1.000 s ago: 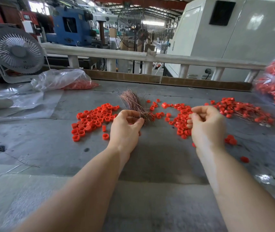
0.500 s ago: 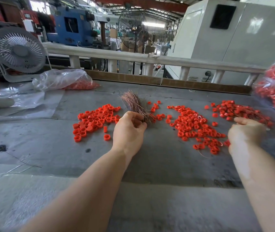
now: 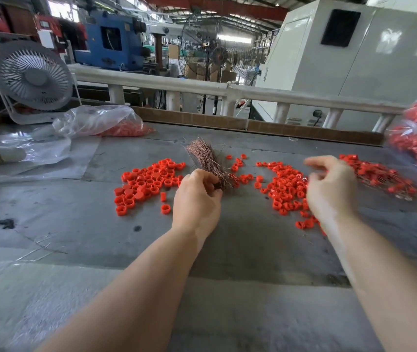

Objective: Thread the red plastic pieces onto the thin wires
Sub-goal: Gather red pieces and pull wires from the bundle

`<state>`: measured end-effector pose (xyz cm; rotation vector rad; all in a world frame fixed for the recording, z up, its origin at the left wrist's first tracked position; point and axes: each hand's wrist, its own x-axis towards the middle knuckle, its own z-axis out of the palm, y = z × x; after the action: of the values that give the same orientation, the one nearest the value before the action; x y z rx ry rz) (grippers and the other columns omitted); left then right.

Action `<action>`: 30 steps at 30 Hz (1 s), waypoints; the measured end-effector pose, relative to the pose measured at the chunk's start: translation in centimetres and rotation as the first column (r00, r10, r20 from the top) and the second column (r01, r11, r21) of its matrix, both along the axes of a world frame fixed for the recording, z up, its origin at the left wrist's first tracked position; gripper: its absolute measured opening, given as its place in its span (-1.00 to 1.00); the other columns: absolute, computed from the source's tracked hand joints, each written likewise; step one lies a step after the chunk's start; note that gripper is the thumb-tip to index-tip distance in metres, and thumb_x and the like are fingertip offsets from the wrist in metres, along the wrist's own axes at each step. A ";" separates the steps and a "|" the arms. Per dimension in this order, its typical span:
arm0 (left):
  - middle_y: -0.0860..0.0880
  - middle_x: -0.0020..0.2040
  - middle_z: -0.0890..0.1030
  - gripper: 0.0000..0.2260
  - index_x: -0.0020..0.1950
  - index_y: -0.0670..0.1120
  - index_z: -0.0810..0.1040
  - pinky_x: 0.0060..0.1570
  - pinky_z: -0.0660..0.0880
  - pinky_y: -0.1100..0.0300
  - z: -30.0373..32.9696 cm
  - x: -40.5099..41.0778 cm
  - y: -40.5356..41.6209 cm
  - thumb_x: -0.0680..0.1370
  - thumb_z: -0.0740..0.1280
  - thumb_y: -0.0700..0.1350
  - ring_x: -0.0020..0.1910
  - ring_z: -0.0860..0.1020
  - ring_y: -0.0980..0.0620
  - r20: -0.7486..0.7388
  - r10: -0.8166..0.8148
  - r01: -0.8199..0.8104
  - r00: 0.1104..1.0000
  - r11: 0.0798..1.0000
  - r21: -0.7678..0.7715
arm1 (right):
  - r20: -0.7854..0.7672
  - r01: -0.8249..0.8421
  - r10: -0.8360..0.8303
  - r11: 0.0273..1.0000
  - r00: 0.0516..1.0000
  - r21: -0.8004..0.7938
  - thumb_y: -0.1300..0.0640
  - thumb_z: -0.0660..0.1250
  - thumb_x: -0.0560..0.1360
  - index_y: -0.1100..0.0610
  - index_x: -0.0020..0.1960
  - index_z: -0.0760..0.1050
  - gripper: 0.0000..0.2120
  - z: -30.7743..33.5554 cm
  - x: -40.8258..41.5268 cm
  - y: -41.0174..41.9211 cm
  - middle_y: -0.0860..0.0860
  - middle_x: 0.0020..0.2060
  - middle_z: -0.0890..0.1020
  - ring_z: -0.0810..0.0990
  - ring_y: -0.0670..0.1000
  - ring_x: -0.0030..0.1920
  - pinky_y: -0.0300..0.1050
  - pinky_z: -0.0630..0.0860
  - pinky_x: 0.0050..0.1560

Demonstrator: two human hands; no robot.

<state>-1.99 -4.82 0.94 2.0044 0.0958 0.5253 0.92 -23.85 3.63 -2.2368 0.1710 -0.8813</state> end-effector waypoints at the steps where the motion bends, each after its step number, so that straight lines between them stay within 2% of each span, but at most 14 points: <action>1: 0.02 -0.05 0.48 -0.86 -0.02 -0.02 0.50 -0.22 0.25 0.36 0.0 0.0 0.1 0.49 0.34 -0.23 -0.13 0.45 0.06 0.000 0.024 -0.024 1.000 0.999 0.029 | -0.003 -0.065 0.065 0.997 0.998 -0.041 0.40 0.18 0.46 0.13 0.01 0.58 -0.70 0.3 -0.2 1.1 0.17 0.05 0.57 0.55 0.15 0.03 -0.02 0.45 0.13; 5: -0.05 0.08 0.43 -0.78 0.13 -0.07 0.53 0.03 0.19 0.28 0.1 -0.1 0.5 0.50 0.31 -0.23 0.14 0.37 -0.07 0.011 0.107 -0.107 0.994 0.973 0.206 | -0.110 -0.308 0.293 0.934 0.950 -0.178 0.33 0.23 0.49 0.09 -0.02 0.60 -0.77 0.2 -1.1 5.2 0.07 0.01 0.56 0.53 0.08 0.00 -0.14 0.39 0.03; 9: -0.10 0.29 0.35 -0.63 0.33 -0.04 0.41 0.13 0.05 0.27 -0.2 -0.3 0.5 0.52 0.23 -0.22 0.27 0.24 -0.11 -0.082 0.097 -0.059 0.992 0.923 0.380 | -0.190 -0.391 0.351 0.886 0.917 -0.250 0.35 0.21 0.50 0.10 0.15 0.54 -0.70 -1.6 -1.4 7.2 0.05 0.14 0.50 0.47 0.06 0.15 -0.18 0.30 0.14; 13: -0.09 0.35 0.35 -0.57 0.40 -0.05 0.33 0.22 0.11 0.23 -0.4 -0.1 0.5 0.53 0.21 -0.23 0.33 0.26 -0.11 -0.141 0.064 -0.004 0.988 0.921 0.389 | -0.255 -0.443 0.381 0.855 0.889 -0.269 0.43 0.17 0.47 0.06 0.32 0.43 -0.51 -2.9 -1.2 7.4 0.03 0.31 0.42 0.35 0.04 0.33 -0.24 0.18 0.30; 16: -0.08 0.32 0.39 -0.58 0.38 -0.07 0.36 0.22 0.16 0.24 -0.5 0.1 0.5 0.53 0.22 -0.24 0.32 0.31 -0.09 -0.129 0.055 -0.004 0.990 0.930 0.368 | -0.302 -0.467 0.386 0.841 0.871 -0.273 0.44 0.12 0.48 0.09 0.35 0.42 -0.49 -3.1 -0.7 7.4 0.04 0.37 0.40 0.31 0.02 0.38 -0.26 0.13 0.34; 20: -0.07 0.28 0.46 -0.67 0.31 -0.09 0.46 0.16 0.19 0.30 -0.3 0.2 0.5 0.54 0.25 -0.22 0.28 0.38 -0.05 -0.101 0.078 -0.043 0.992 0.948 0.316 | -0.228 -0.432 0.382 0.869 0.896 -0.243 0.45 0.15 0.48 0.19 0.25 0.51 -0.59 -3.0 -0.8 7.3 0.07 0.23 0.55 0.45 0.05 0.26 -0.29 0.24 0.23; 24: -0.06 0.21 0.53 -0.73 0.22 -0.07 0.54 0.11 0.27 0.28 -0.2 0.4 0.8 0.53 0.27 -0.20 0.19 0.47 -0.03 -0.089 0.116 -0.091 0.989 0.965 0.246 | -0.127 -0.361 0.346 0.925 0.930 -0.123 0.33 0.29 0.49 0.19 0.06 0.63 -0.79 -2.6 -1.3 7.0 0.07 0.01 0.66 0.57 0.06 0.07 -0.24 0.37 0.07; 27: -0.05 0.20 0.49 -0.74 0.20 -0.05 0.55 0.10 0.28 0.28 -0.2 0.3 0.8 0.52 0.29 -0.18 0.18 0.46 -0.03 -0.082 0.115 -0.093 0.990 0.968 0.232 | -0.084 -0.318 0.314 0.948 0.946 -0.032 0.30 0.36 0.46 0.17 -0.05 0.66 -0.86 -2.2 -1.5 6.6 0.05 -0.11 0.68 0.60 0.03 -0.06 -0.22 0.43 -0.01; 30: -0.03 0.15 0.44 -0.75 0.18 -0.04 0.56 -0.04 0.22 0.35 -0.2 0.3 0.8 0.51 0.32 -0.18 0.17 0.43 -0.01 -0.044 0.125 -0.112 0.991 0.968 0.226 | -0.057 -0.309 0.312 0.949 0.948 0.055 0.31 0.39 0.43 0.13 -0.14 0.62 -0.89 -2.0 -1.7 6.5 -0.04 -0.31 0.62 0.60 0.01 -0.20 -0.12 0.51 -0.07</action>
<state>-1.73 -4.04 0.77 2.2441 0.2017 0.5746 -0.75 -17.36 1.65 -2.1730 -0.1293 -0.6276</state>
